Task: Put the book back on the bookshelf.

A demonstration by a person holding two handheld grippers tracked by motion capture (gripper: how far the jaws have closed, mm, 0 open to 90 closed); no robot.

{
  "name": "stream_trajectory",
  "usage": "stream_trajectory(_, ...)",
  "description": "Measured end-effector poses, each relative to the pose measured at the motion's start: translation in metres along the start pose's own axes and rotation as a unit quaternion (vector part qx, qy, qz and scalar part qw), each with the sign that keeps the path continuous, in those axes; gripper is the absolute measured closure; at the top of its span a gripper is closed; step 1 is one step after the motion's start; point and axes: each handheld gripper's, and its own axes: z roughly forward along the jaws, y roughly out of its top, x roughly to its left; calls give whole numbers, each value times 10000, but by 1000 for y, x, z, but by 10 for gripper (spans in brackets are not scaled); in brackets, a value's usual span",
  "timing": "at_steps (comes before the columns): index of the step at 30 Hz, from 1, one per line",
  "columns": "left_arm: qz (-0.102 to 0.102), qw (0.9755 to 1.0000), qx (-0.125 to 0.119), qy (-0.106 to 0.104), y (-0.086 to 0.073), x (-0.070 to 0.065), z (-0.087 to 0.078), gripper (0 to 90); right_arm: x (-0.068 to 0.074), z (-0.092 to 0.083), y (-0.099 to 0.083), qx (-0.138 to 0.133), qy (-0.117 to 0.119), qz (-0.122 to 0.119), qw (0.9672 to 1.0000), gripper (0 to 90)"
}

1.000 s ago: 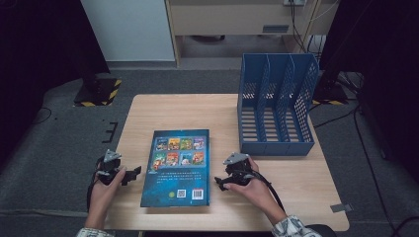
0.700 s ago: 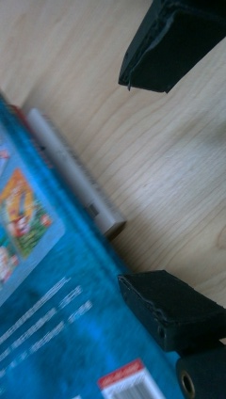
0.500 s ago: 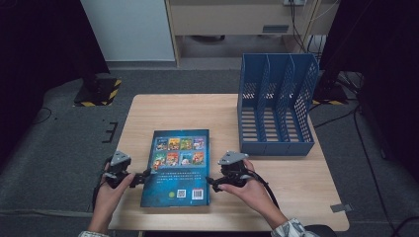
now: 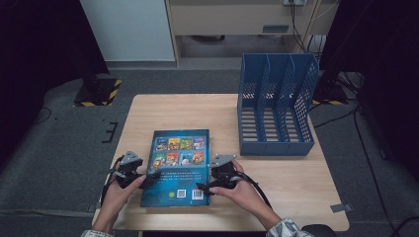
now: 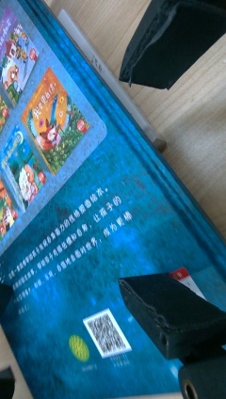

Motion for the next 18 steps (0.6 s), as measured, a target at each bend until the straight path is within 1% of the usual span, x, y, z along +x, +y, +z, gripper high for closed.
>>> stream_trajectory(1,-118,9998,19,-131,0,1,3,21,-2,2,0,-6,43,86,10000,36)
stream_trajectory(2,-118,9998,19,-131,0,1,3,20,-2,2,0,-6,43,86,10000,36)
stream_trajectory(3,-179,9996,25,-223,0,2,5,20,-3,3,0,-15,49,117,9999,33)
stream_trajectory(5,-313,9986,52,-417,0,3,9,14,-6,6,0,-19,137,216,9997,26)
stream_trajectory(6,-313,9986,52,-417,0,3,9,14,-6,6,0,-19,137,216,9997,26)
stream_trajectory(7,-369,9981,64,-490,0,4,11,14,-6,6,0,-18,149,232,9996,27)
stream_trajectory(8,-404,9976,62,-561,0,5,13,12,-10,9,1,-2,243,309,9992,25)
stream_trajectory(10,-393,9974,70,-602,0,6,13,13,-11,10,1,-5,265,353,9990,25)
stream_trajectory(11,-439,9970,70,-628,-1,6,14,15,-14,13,1,-10,323,493,9983,25)
stream_trajectory(13,-450,9968,79,-650,-1,6,14,15,-15,13,1,-12,353,506,9981,25)
stream_trajectory(14,-493,9962,78,-718,-1,8,16,12,-17,17,2,-23,409,578,9975,24)
stream_trajectory(15,-493,9962,78,-718,-1,8,16,12,-17,17,2,-23,409,578,9975,24)
stream_trajectory(16,-516,9956,94,-775,-1,9,17,12,-18,18,3,-28,421,598,9973,21)
stream_trajectory(17,-600,9945,85,-854,-1,9,19,6,-21,22,4,-19,486,664,9966,23)
stream_trajectory(18,-600,9938,102,-930,-1,10,22,5,-21,23,5,-24,469,704,9964,23)
